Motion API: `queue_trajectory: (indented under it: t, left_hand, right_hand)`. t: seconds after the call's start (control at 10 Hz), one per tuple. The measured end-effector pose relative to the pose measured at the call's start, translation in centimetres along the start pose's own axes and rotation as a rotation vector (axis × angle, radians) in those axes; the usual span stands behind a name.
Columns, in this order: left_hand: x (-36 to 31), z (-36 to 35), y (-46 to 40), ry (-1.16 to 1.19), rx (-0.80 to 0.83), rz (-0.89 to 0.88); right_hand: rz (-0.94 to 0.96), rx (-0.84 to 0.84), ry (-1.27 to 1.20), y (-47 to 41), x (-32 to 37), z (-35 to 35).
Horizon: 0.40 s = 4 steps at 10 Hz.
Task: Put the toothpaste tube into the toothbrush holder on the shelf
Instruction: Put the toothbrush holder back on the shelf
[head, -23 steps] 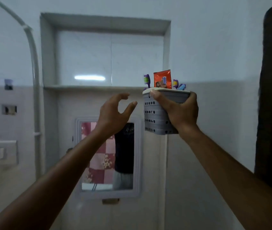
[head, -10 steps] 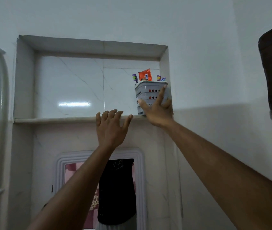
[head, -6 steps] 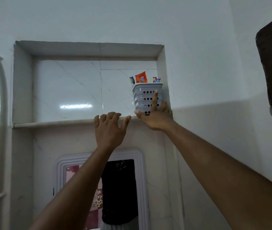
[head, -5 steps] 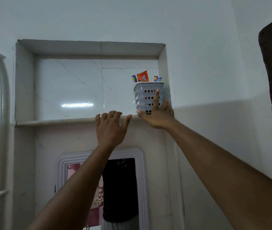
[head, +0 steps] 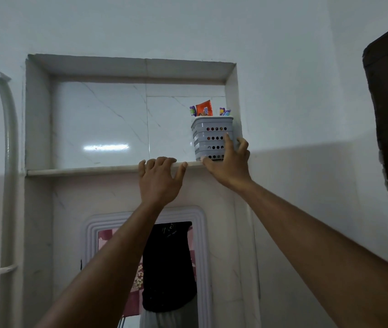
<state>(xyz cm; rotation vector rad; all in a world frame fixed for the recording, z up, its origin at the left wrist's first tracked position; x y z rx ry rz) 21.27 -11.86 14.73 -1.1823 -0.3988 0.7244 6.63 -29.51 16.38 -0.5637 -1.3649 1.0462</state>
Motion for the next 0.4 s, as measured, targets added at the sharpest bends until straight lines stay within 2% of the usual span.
queue_trajectory:
  t: [0.1,0.3,0.4]
  left_hand:
    - [0.4,0.3,-0.3,0.121,0.044,0.015]
    - [0.5,5.1,0.9,0.342,0.065,0.004]
    - [-0.4,8.7,2.4,0.294,0.005,-0.018]
  right_hand:
    - [0.07,-0.1,-0.061,1.6,1.6,1.6]
    - [0.174,-0.145,-0.235,4.3,5.0,4.7]
    - [0.202,-0.145,-0.273,5.9,6.2,6.0]
Point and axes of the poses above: each hand's wrist, its own y-axis away from the middle knuckle, its own z-axis out of the back of the hand, x = y × z, the point moved 10 cm from there along -y, towards the middle knuckle, and after that the axes turned 11 degrees about -y, right-handed, at the moved point
